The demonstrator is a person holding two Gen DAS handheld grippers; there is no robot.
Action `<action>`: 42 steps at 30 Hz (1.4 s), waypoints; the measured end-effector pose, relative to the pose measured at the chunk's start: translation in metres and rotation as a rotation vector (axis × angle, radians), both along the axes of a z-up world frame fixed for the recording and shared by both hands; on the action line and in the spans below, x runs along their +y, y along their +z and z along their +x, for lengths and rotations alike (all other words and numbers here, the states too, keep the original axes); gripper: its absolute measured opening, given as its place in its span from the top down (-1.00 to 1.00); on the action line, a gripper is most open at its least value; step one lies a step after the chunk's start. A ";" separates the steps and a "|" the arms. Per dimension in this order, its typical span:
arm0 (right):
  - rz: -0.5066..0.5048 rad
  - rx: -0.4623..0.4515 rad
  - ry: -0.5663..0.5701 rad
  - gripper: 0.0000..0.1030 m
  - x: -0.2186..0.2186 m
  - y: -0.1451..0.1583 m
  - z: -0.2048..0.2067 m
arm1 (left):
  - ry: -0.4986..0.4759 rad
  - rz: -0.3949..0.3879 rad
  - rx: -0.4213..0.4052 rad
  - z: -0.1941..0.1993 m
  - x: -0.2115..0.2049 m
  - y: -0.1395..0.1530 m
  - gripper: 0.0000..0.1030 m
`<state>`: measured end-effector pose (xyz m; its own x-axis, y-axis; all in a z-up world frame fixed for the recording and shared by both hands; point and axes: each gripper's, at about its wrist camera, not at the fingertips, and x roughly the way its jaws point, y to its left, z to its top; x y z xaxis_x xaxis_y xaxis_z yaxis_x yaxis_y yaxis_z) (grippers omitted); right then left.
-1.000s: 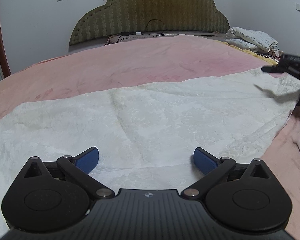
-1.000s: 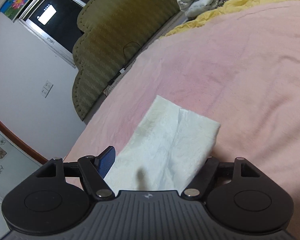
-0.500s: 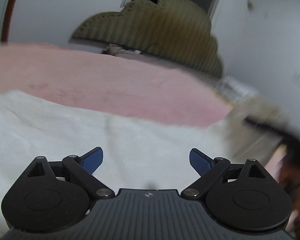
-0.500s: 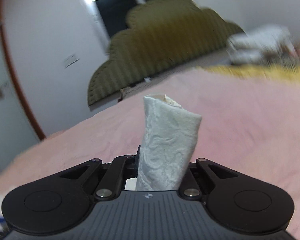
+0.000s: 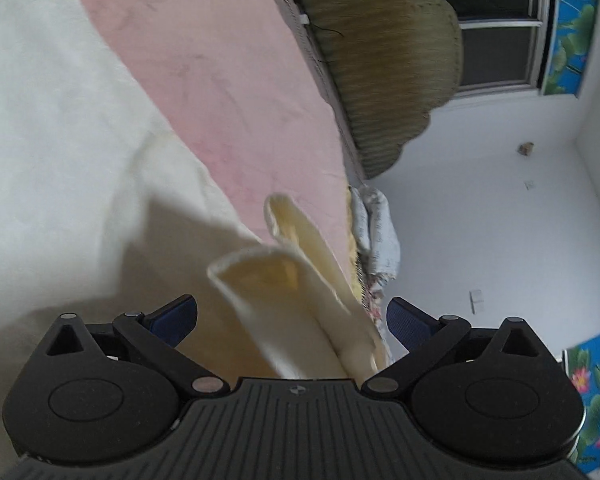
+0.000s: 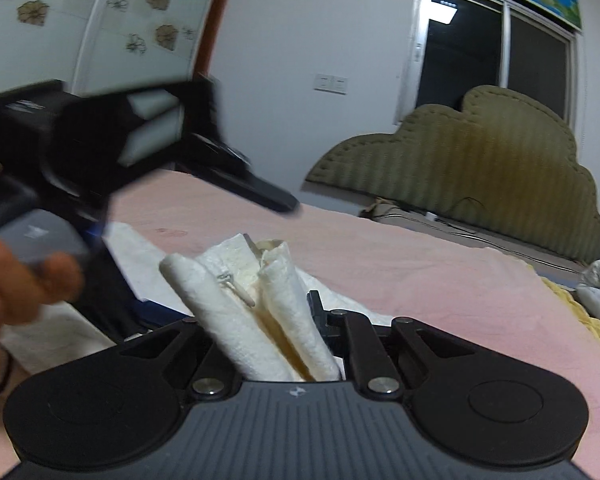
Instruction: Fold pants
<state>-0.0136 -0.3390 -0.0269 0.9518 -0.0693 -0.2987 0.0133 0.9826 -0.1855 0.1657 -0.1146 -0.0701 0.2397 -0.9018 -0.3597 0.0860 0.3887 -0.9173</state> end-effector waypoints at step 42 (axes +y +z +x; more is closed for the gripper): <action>0.133 0.226 0.345 0.45 0.093 -0.012 0.029 | 0.308 1.112 -0.707 -0.044 0.108 0.076 -0.62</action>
<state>0.0152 -0.2464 -0.0390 0.8223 0.2949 -0.4867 -0.3467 0.9378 -0.0173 0.1222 -0.0064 0.0061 0.8137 -0.0928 -0.5739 0.1801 0.9788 0.0971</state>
